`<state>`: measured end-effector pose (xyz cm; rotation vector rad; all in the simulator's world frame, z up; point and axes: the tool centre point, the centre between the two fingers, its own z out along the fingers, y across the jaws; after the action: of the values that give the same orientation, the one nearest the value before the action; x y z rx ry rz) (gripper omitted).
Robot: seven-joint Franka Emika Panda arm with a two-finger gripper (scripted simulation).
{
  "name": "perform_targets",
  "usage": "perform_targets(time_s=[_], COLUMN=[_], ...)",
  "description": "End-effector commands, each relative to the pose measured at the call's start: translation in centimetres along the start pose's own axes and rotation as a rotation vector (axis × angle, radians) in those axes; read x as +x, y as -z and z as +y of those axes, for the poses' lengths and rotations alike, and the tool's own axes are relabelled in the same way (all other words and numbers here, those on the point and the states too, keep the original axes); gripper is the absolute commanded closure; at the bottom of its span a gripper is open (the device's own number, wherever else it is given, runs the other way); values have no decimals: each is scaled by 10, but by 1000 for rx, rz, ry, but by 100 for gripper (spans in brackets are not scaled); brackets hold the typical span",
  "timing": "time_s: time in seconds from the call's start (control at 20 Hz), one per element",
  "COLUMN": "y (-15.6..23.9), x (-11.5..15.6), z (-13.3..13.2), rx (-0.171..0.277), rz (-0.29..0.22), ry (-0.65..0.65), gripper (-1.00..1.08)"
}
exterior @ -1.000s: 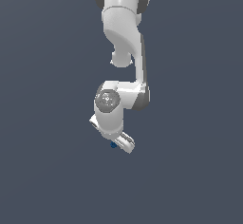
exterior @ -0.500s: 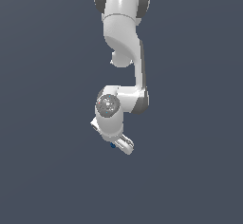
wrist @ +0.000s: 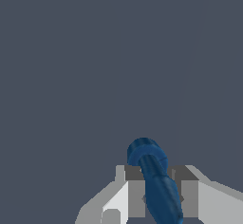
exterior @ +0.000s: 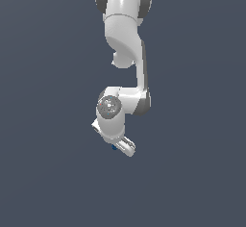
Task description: Pick up the object and move it to a goal position.
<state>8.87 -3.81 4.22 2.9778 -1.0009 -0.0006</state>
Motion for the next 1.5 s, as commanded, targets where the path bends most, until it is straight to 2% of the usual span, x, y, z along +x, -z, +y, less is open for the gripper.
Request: perform_targets(time_s=[0.0,0.25,0.5,1.45], y=[1,17,51,254], x=[0,1,2,15], z=[0,0,1,4], rx=[0,0,0,0], rz=[0,0,0,0], ry=[0,0,0,-1], gripper=[108,108,108,108])
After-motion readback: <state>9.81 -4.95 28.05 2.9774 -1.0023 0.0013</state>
